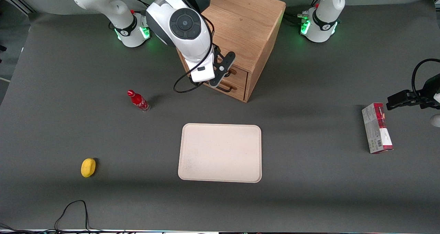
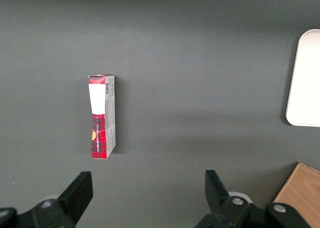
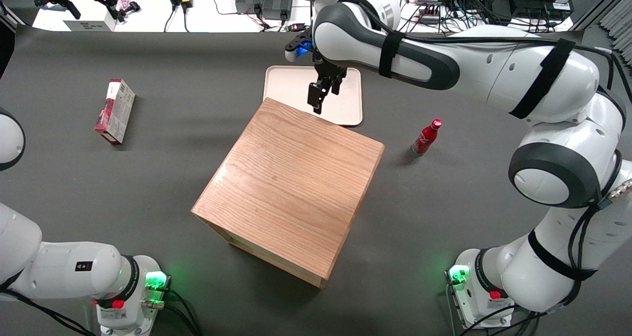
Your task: Open upper drawer
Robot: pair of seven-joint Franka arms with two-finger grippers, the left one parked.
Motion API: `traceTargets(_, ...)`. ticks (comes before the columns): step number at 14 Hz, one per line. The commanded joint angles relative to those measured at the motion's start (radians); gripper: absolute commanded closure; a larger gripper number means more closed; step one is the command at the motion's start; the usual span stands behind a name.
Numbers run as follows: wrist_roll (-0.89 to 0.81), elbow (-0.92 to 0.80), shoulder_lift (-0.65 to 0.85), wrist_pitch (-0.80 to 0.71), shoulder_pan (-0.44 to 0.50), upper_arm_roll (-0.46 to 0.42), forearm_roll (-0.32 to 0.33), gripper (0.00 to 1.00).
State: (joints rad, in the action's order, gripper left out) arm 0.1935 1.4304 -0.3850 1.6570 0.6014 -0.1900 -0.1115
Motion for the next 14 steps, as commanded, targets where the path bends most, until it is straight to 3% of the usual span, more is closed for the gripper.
traceTargets(1,0.059,0.015,-0.003,-0.008,-0.011,0.004,-0.03,0.0)
traceTargets(14,0.073,0.027,-0.066,0.058,-0.017,-0.025,0.013,0.0)
